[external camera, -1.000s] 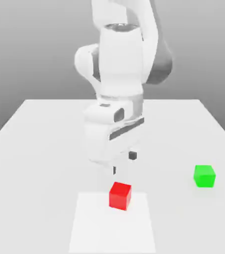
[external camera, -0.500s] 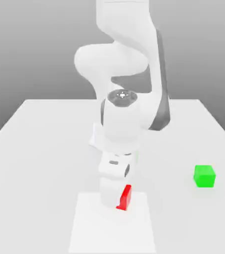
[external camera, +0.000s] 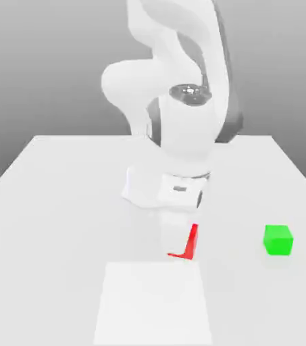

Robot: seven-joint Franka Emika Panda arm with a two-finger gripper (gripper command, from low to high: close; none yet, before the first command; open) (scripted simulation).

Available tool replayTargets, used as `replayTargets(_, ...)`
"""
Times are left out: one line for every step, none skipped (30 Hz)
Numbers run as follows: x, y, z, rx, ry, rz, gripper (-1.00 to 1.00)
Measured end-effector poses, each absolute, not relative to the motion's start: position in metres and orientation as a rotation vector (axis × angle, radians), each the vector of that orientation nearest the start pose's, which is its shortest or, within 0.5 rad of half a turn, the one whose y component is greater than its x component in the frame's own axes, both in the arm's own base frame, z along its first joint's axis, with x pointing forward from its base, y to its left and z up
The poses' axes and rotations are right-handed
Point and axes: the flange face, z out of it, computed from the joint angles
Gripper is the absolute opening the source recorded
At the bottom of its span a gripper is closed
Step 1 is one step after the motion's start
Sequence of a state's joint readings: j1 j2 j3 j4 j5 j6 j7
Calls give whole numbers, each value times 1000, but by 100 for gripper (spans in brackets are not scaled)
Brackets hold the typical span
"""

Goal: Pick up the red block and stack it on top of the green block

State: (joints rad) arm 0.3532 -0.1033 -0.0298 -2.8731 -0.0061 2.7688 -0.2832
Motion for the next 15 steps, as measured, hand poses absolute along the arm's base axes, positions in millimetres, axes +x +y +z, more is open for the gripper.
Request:
replayTargets(331, 132, 223, -2978, -998, 2, -100)
replayTargets(325, 151, 226, -2961, -1049, 1, -100)
replayTargets(318, 169, 228, -2942, -1100, 1, -100)
replayTargets(310, 188, 231, -2923, -1151, 1, -100)
replayTargets(301, 206, 233, -2902, -1202, 2, -100)
replayTargets(291, 224, 236, -2881, -1252, 2, -100)
replayTargets(279, 241, 239, -2858, -1302, 2, -100)
replayTargets(267, 257, 241, -2835, -1352, 2, -100)
replayTargets(254, 273, 244, -2811, -1402, 2, -100)
replayTargets(245, 283, 242, -2796, -1433, 2, -100)
replayTargets(241, 288, 236, -2789, -1448, 2, -100)
replayTargets(239, 291, 227, -2784, -1457, 2, -100)
replayTargets(238, 293, 218, -2783, -1460, 2, -100)
replayTargets(237, 294, 209, -2781, -1465, 2, -100)
replayTargets(237, 294, 199, -2781, -1467, 2, -100)
